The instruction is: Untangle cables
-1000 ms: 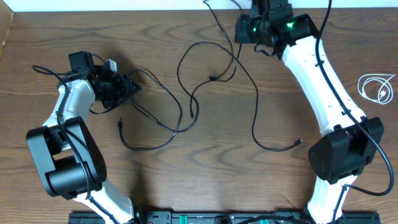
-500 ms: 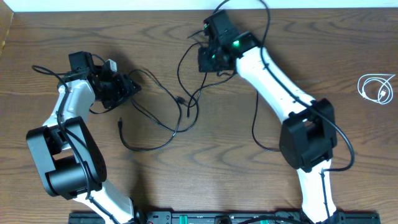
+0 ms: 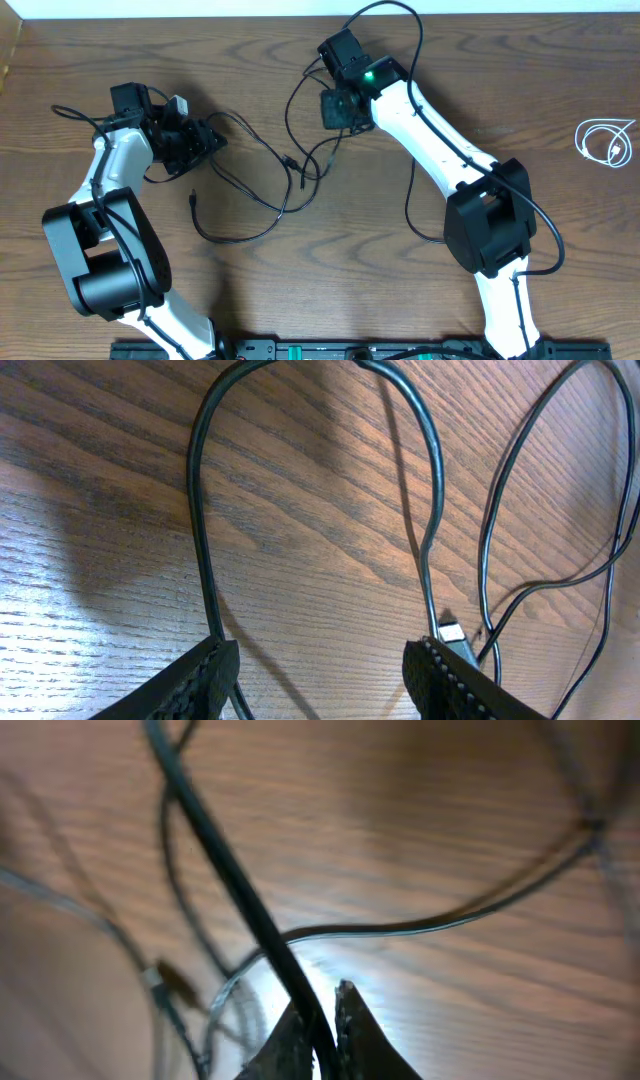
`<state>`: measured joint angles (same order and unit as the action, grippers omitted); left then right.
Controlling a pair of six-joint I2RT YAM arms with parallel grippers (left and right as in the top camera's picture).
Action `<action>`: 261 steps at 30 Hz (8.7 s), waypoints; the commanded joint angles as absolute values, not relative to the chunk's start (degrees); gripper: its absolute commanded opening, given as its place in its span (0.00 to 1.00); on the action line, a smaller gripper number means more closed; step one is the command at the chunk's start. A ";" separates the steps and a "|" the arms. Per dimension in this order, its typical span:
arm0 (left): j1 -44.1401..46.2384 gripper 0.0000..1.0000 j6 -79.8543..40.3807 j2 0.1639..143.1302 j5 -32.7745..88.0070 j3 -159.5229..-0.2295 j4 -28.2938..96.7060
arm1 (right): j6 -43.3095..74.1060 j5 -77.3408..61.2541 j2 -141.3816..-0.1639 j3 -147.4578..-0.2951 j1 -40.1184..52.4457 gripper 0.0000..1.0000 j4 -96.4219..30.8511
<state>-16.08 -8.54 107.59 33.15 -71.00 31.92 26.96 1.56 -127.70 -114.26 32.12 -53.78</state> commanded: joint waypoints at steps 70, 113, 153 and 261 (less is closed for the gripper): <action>-16.32 0.59 -8.19 108.22 33.91 -71.35 32.01 | 44.75 17.30 -142.65 -114.58 29.19 0.47 -49.47; -16.32 0.59 -8.19 108.22 33.91 -71.35 32.01 | 34.61 -3.73 -138.41 -114.61 23.44 0.01 -49.08; -16.32 0.59 -8.19 108.22 33.91 -71.35 32.01 | 26.50 -12.93 -105.16 -114.61 6.57 0.01 -54.37; -16.32 0.59 -8.19 108.22 33.89 -71.35 32.03 | -19.38 -1.65 -118.08 -79.15 7.90 0.54 -32.60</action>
